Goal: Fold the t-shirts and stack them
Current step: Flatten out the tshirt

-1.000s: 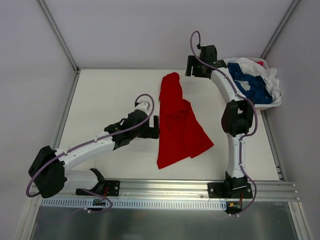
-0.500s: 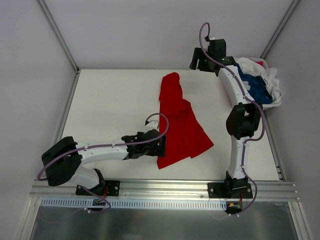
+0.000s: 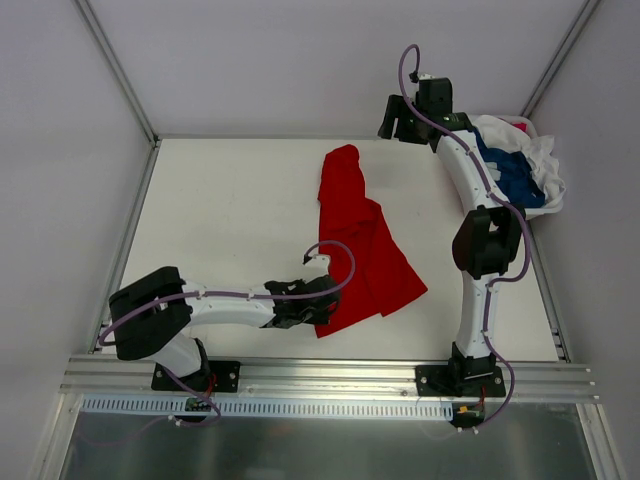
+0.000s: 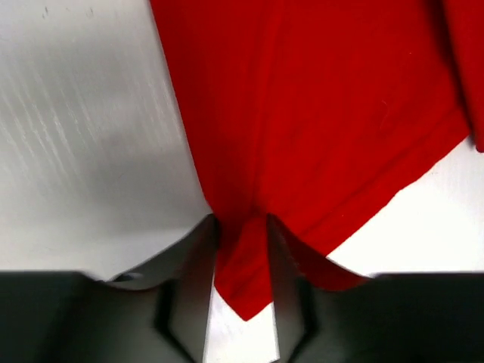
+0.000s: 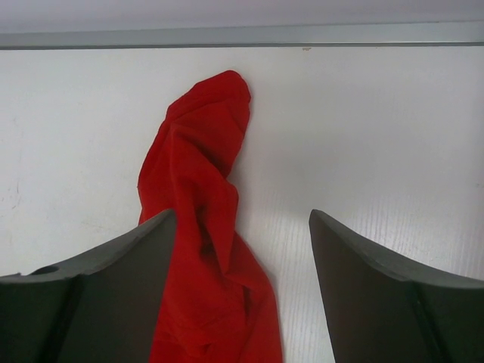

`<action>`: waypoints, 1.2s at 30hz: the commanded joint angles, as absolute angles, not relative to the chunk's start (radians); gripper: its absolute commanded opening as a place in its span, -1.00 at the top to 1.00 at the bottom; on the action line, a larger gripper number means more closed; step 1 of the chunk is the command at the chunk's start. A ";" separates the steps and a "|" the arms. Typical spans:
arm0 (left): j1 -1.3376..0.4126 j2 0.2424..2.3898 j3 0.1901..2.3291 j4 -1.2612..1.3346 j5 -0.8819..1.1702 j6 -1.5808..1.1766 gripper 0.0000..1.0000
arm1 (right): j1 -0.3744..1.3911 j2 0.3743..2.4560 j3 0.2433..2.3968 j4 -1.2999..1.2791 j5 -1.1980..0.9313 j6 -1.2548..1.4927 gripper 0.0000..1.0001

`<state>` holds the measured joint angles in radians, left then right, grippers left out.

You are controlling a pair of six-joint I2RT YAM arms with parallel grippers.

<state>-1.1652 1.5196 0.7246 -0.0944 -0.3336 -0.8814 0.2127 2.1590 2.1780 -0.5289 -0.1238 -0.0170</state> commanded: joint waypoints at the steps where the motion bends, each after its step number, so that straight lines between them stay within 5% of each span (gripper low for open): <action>1: -1.172 1.548 0.738 -0.118 -0.356 -0.893 0.48 | 0.206 2.080 2.221 -0.520 -0.149 -0.002 -0.50; 8: -1.167 1.537 0.765 -0.234 -0.425 -0.890 1.00 | 0.206 2.080 2.210 -0.520 -0.160 -0.003 -0.50; 22: -0.745 1.312 0.718 -0.406 -0.491 -0.793 1.00 | 0.204 1.987 2.022 -0.430 -0.166 0.023 -0.50; 36: -0.385 1.508 1.038 -0.403 -0.439 -0.586 1.00 | 0.230 1.798 1.749 -0.318 -0.163 0.012 -0.49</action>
<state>-0.4519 1.4773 0.9546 -0.4034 -0.4461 -0.6708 0.2157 1.9018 1.7847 -0.3882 -0.1612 0.0143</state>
